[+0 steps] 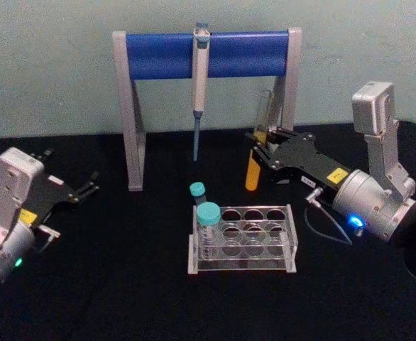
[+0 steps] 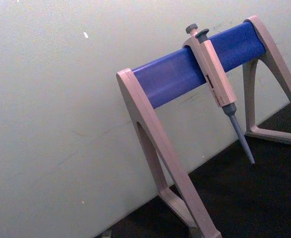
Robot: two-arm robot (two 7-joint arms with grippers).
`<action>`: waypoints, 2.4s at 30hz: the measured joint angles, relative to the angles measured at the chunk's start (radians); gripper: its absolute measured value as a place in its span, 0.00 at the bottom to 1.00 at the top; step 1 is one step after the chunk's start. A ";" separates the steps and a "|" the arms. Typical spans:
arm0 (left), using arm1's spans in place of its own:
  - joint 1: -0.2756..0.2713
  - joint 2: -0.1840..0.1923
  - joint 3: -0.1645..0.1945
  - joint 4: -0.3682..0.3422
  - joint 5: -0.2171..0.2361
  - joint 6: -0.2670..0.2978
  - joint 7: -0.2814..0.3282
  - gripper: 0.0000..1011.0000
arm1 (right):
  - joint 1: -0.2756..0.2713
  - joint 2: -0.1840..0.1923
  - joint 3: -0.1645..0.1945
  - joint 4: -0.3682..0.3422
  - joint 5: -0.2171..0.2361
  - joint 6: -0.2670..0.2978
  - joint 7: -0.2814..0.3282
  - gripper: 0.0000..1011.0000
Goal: Pick up the test tube from the test tube rack, shake it, then place it back into the test tube rack.
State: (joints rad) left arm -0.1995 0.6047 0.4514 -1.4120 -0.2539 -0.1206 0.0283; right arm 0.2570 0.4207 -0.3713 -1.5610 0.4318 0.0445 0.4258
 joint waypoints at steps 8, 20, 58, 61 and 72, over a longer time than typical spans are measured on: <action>0.000 0.000 0.000 0.000 0.000 0.000 0.000 0.99 | -0.002 0.002 0.000 -0.003 0.000 0.000 0.000 0.23; 0.000 0.000 0.000 0.000 0.000 0.000 0.000 0.99 | -0.010 0.013 -0.002 -0.014 0.005 0.000 0.015 0.23; 0.000 0.000 0.000 0.000 0.000 0.000 0.000 0.99 | -0.054 0.068 -0.026 -0.018 0.017 -0.030 0.056 0.23; 0.000 0.000 0.000 0.000 0.000 0.000 0.000 0.99 | -0.053 0.067 -0.027 -0.012 0.014 -0.033 0.056 0.23; 0.000 0.000 0.000 0.000 0.000 0.000 0.000 0.99 | -0.047 0.054 -0.032 0.023 0.003 -0.045 0.059 0.23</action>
State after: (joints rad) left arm -0.1995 0.6047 0.4514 -1.4120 -0.2539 -0.1205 0.0283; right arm 0.2099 0.4744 -0.4034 -1.5375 0.4348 -0.0009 0.4852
